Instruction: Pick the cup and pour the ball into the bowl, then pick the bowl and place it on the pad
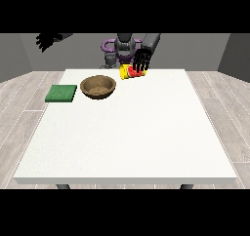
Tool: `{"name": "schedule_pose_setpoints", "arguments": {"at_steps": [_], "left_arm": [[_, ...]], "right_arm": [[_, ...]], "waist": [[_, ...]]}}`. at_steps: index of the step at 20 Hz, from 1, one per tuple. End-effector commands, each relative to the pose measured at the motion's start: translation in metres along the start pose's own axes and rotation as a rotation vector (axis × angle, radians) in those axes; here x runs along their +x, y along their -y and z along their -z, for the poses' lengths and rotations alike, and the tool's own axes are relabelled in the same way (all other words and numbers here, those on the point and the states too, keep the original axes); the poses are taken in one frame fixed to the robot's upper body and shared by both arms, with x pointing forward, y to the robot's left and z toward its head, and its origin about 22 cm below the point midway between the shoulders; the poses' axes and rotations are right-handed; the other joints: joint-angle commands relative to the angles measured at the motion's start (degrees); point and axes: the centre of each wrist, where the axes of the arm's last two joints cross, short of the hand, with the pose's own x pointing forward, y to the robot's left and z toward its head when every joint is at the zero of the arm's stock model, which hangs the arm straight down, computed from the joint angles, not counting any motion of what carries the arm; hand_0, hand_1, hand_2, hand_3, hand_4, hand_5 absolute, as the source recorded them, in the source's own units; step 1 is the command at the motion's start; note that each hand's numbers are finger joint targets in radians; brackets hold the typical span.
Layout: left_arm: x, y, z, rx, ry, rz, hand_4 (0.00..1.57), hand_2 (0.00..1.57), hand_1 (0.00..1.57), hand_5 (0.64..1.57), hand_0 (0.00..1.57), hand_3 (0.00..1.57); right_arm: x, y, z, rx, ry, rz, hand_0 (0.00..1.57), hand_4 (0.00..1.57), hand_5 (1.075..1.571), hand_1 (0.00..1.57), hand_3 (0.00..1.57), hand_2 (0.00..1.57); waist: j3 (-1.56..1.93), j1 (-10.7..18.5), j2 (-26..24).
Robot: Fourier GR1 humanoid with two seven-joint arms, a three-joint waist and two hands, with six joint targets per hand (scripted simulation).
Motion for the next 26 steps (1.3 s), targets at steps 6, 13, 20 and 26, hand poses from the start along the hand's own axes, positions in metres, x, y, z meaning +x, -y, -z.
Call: {"name": "schedule_pose_setpoints", "arguments": {"at_steps": [6, 13, 20, 26], "left_arm": [[0.074, -0.031, 0.02, 0.028, 0.016, 0.223, 0.95, 1.57, 0.8, 1.569, 0.8, 1.21], [0.1, -0.014, -0.022, -0.094, 0.062, 0.436, 0.68, 1.19, 0.21, 1.567, 0.21, 1.37], [0.111, -0.053, 0.001, -0.1, 0.13, 0.417, 0.91, 1.18, 0.0, 1.571, 0.0, 1.47], [0.056, -0.061, -0.001, 0.038, 0.025, 0.0, 1.21, 1.57, 0.38, 1.567, 0.38, 1.26]], "right_arm": [[0.014, 0.003, 0.027, 0.02, 0.04, 0.028, 0.0, 0.66, 1.562, 0.0, 0.0, 0.0], [-0.008, -0.02, 0.03, 0.073, -0.037, 0.033, 0.0, 0.66, 1.561, 0.0, 0.0, 0.0], [-0.016, -0.052, 0.039, 0.065, -0.068, 0.036, 0.0, 0.71, 1.569, 0.0, 0.0, 0.0], [-0.016, -0.002, 0.012, -0.01, -0.046, 0.033, 0.0, 0.71, 1.57, 0.0, 0.0, 0.0]], "waist": [[-0.14, -0.6, 3.2], [-0.15, -3.9, -1.8], [-0.2, -1.7, -1.5], [-0.29, 3.5, 2.5]]}}
